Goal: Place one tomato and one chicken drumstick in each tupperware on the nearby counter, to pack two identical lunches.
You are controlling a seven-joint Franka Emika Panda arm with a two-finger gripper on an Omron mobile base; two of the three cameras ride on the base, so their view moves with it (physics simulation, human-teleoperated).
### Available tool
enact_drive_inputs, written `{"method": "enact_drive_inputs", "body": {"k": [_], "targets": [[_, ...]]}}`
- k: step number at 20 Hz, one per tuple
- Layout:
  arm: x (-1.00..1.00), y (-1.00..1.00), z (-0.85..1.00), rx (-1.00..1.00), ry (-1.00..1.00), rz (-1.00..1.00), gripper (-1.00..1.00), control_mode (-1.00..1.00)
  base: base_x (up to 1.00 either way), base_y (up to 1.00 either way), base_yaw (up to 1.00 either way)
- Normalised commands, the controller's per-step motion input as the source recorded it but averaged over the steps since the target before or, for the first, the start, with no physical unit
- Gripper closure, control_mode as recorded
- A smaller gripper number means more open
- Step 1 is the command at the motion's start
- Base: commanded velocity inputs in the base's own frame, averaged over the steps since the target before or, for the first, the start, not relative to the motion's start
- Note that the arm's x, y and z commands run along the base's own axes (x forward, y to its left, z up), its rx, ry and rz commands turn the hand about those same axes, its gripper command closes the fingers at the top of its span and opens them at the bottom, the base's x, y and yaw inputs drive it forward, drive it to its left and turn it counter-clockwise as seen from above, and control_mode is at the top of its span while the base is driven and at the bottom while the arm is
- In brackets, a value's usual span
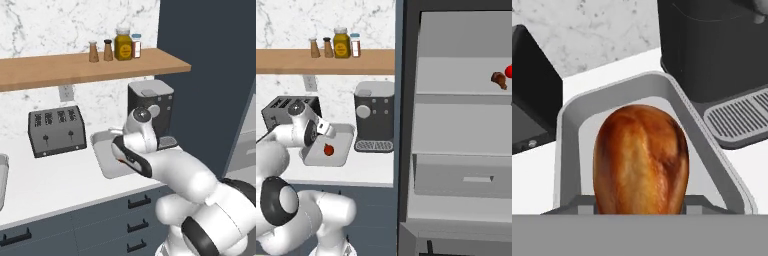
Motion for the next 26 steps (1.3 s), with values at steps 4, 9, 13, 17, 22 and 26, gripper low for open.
{"method": "enact_drive_inputs", "body": {"k": [4, 9, 13, 17, 22, 26], "targets": [[0.98, 0.00, -0.56, 0.14, 0.01, -0.11, 1.00, -1.00, 0.00, 0.00, 0.00], [1.00, 0.09, -0.43, 0.03, 0.00, -0.13, -1.00, -1.00, 0.00, 0.00, 0.00], [0.57, 0.03, -0.04, 0.00, 0.03, -0.10, -1.00, -1.00, 0.00, 0.00, 0.00], [0.02, 0.18, 0.86, 0.00, 0.06, -0.06, -1.00, -1.00, 0.00, 0.00, 0.00], [-0.05, 0.23, 1.00, 0.00, 0.02, -0.01, -1.00, -1.00, 0.00, 0.00, 0.00], [-0.31, 0.06, 1.00, 0.01, 0.04, 0.00, -1.00, -1.00, 0.00, 0.00, 0.00]]}}
